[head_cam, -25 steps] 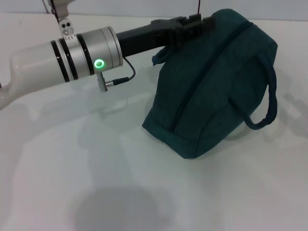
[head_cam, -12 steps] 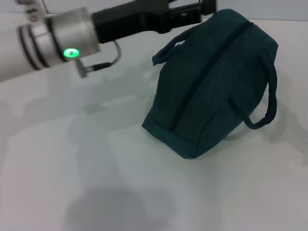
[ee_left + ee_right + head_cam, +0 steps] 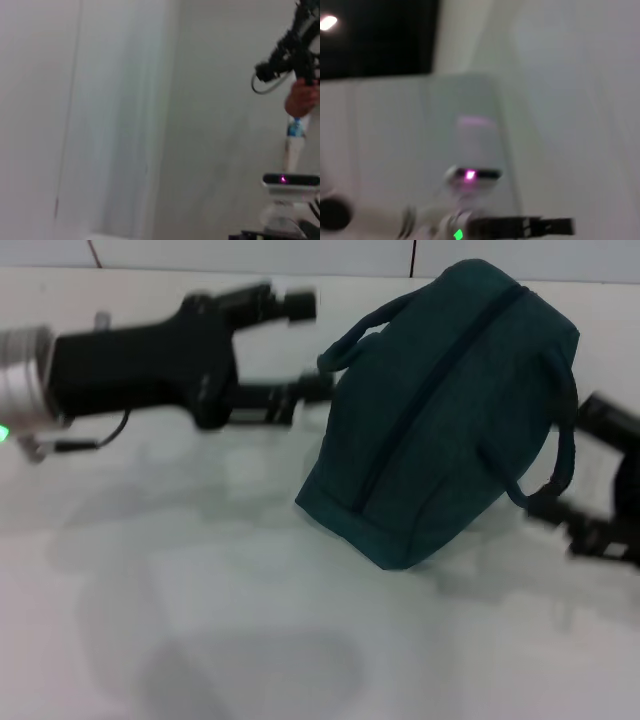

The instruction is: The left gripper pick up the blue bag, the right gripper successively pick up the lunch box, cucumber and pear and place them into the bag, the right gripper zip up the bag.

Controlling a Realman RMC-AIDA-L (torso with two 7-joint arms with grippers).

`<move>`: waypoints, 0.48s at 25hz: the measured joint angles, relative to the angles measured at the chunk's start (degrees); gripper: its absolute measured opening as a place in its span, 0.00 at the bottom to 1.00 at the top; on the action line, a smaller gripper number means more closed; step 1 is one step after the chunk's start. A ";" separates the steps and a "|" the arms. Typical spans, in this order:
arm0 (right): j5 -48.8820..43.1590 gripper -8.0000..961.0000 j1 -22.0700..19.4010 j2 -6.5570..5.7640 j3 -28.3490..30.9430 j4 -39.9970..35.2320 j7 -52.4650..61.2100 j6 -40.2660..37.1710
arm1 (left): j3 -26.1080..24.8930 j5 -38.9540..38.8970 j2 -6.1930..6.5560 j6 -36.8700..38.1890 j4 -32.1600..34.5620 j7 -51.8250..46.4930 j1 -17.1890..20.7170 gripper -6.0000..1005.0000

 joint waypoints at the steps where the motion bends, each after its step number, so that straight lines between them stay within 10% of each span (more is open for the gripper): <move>1: -1.91 0.91 0.00 0.39 0.11 -0.88 -0.95 0.19 | -0.01 0.73 0.05 0.87 0.29 0.14 0.68 0.89; 12: -8.11 0.91 2.25 2.23 -3.33 1.77 -2.95 6.63 | -0.02 11.61 0.10 7.88 -0.35 4.29 4.14 0.89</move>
